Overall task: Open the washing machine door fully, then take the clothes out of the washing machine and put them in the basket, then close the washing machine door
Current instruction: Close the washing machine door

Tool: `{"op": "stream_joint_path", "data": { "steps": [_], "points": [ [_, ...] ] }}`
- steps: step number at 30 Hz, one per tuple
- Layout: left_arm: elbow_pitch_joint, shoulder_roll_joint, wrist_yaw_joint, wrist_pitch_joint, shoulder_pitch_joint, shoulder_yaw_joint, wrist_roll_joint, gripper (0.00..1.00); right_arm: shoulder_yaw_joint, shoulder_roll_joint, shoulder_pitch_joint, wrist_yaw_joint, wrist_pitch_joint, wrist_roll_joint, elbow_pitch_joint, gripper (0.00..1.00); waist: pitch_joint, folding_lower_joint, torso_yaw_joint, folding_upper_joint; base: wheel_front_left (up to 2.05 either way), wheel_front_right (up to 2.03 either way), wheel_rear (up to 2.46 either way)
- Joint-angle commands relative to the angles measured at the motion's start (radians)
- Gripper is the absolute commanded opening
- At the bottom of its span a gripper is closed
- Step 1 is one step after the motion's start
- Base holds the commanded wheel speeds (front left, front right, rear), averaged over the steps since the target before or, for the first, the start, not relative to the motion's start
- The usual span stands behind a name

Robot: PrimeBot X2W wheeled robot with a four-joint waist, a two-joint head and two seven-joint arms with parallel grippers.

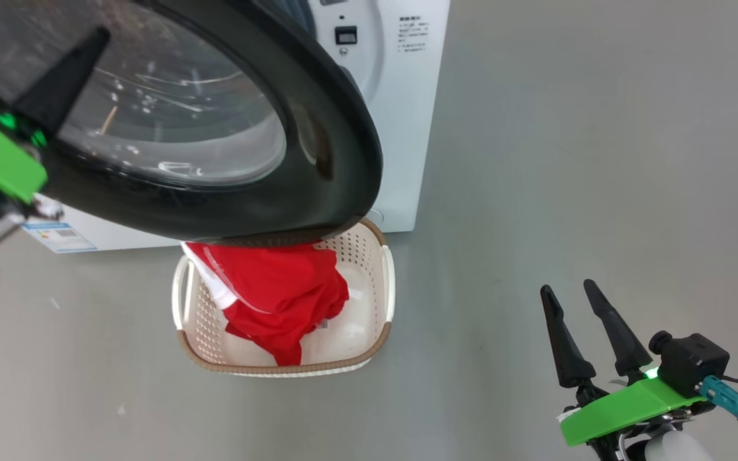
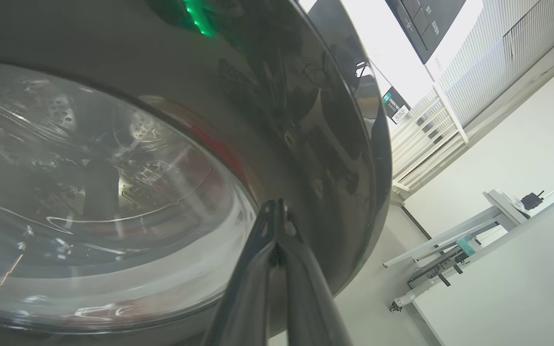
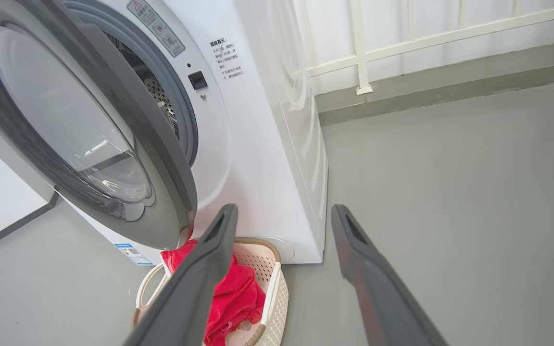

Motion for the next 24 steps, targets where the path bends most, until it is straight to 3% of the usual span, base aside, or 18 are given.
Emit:
{"op": "stream_joint_path", "data": {
  "steps": [1, 4, 8, 11, 13, 15, 18, 24],
  "points": [
    [-0.026, 0.061, -0.007, -0.012, 0.001, 0.035, -0.016, 0.00, 0.018, -0.001, -0.011, 0.005, -0.006, 0.003, -0.021, 1.00, -0.010, 0.0000, 0.011, 0.0000, 0.00, 0.00, 0.00],
    [-0.051, 0.070, -0.007, -0.051, 0.061, 0.035, -0.024, 0.00, 0.015, -0.001, 0.001, 0.005, -0.006, -0.003, -0.021, 1.00, -0.027, 0.0000, 0.023, 0.0000, 0.00, 0.00, 0.00],
    [-0.088, 0.078, -0.007, -0.115, 0.152, 0.032, -0.022, 0.18, 0.012, -0.001, 0.019, 0.005, -0.006, -0.013, -0.021, 1.00, -0.045, 0.0000, 0.041, 0.0000, 0.00, 0.00, 0.00],
    [-0.108, 0.080, -0.007, -0.171, 0.219, 0.024, -0.014, 0.38, 0.009, -0.001, 0.027, 0.005, -0.006, -0.023, -0.021, 1.00, -0.055, 0.0000, 0.054, 0.0000, 0.00, 0.00, 0.00],
    [-0.118, 0.080, -0.007, -0.200, 0.265, 0.015, -0.010, 0.44, 0.004, -0.001, 0.034, 0.005, -0.006, -0.029, -0.023, 1.00, -0.062, 0.0000, 0.064, 0.0000, 0.00, 0.00, 0.00],
    [-0.133, 0.089, -0.007, -0.243, 0.335, -0.009, 0.006, 0.66, 0.001, -0.001, 0.044, 0.005, -0.006, -0.037, -0.023, 1.00, -0.071, 0.0000, 0.073, 0.0000, 0.00, 0.00, 0.00],
    [-0.135, 0.089, -0.007, -0.294, 0.402, -0.018, 0.004, 0.90, -0.002, -0.001, 0.052, 0.005, -0.006, -0.043, -0.021, 1.00, -0.081, 0.0000, 0.078, 0.0000, 0.00, 0.00, 0.00],
    [-0.121, 0.080, -0.007, -0.400, 0.531, -0.031, -0.003, 1.00, -0.006, -0.001, 0.068, 0.005, -0.006, -0.047, -0.020, 1.00, -0.098, 0.0000, 0.083, 0.0000, 0.00, 0.00, 0.00]
  ]
}}
